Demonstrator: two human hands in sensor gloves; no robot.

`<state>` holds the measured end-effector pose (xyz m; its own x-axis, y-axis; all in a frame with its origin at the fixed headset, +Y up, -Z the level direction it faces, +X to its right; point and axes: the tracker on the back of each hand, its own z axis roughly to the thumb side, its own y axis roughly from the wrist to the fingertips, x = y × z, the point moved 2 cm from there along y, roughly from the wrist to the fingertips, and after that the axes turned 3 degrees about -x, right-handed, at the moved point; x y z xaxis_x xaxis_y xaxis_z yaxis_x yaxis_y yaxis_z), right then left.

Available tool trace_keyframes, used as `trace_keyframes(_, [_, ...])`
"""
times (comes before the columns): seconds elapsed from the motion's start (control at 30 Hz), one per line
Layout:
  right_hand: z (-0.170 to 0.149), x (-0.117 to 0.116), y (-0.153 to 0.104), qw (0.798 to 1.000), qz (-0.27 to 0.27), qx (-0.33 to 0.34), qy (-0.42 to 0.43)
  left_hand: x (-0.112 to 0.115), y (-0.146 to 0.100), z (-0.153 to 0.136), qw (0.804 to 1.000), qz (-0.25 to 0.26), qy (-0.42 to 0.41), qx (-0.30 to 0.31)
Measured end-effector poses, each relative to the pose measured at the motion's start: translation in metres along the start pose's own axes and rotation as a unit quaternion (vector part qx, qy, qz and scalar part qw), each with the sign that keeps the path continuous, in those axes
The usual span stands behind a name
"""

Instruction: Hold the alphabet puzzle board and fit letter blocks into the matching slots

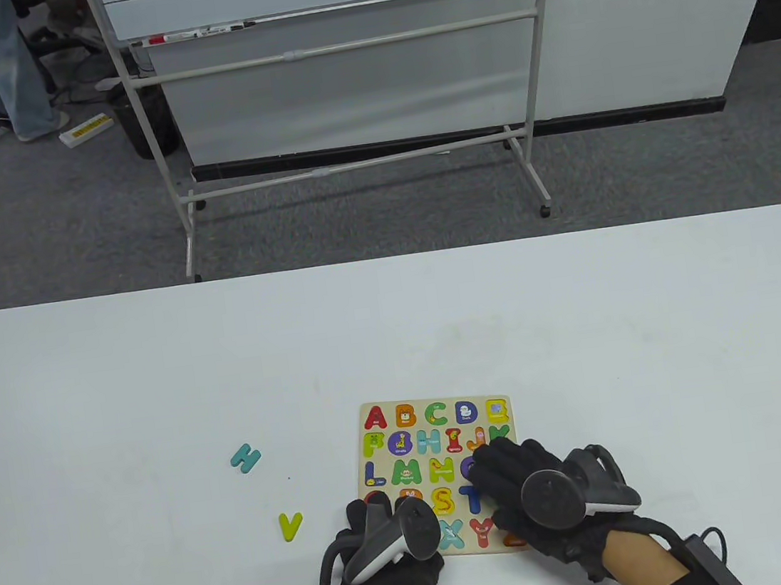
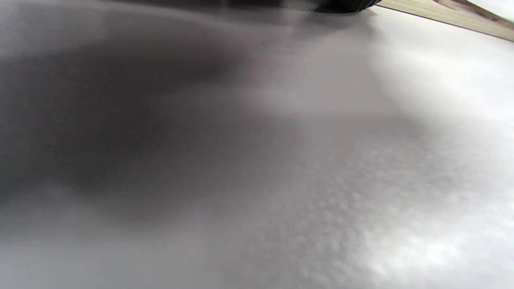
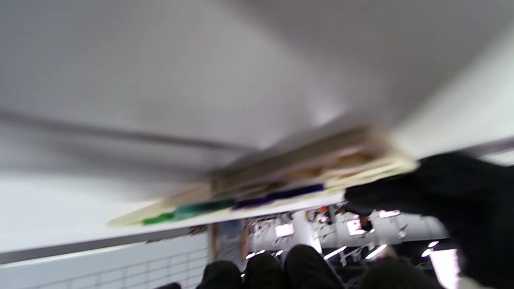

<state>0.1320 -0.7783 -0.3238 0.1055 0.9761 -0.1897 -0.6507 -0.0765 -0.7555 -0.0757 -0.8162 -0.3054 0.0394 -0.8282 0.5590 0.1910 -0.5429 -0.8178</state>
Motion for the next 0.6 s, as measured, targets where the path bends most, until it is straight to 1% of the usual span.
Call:
trace_keyframes(0.1, [0.008,-0.008,-0.01,0.999,0.032,0.03,-0.028,0.0,0.0,0.0,1.0,-0.001,-0.002,0.0])
trace_keyframes(0.27, [0.015,-0.008,-0.025,0.997,0.018,0.052,-0.048,0.0,0.0,0.0,1.0,-0.001,-0.001,0.0])
trace_keyframes(0.33, [0.015,-0.012,-0.028,0.996,0.043,0.048,-0.055,0.0,0.0,0.0,1.0,0.0,0.0,0.0])
trace_keyframes(0.5, [0.014,-0.029,-0.033,0.988,0.129,0.04,-0.07,0.0,0.0,0.0,1.0,0.0,0.0,0.0])
trace_keyframes(0.6, [0.014,-0.031,-0.032,0.986,0.144,0.044,-0.065,0.0,0.0,0.0,1.0,0.002,0.001,0.0])
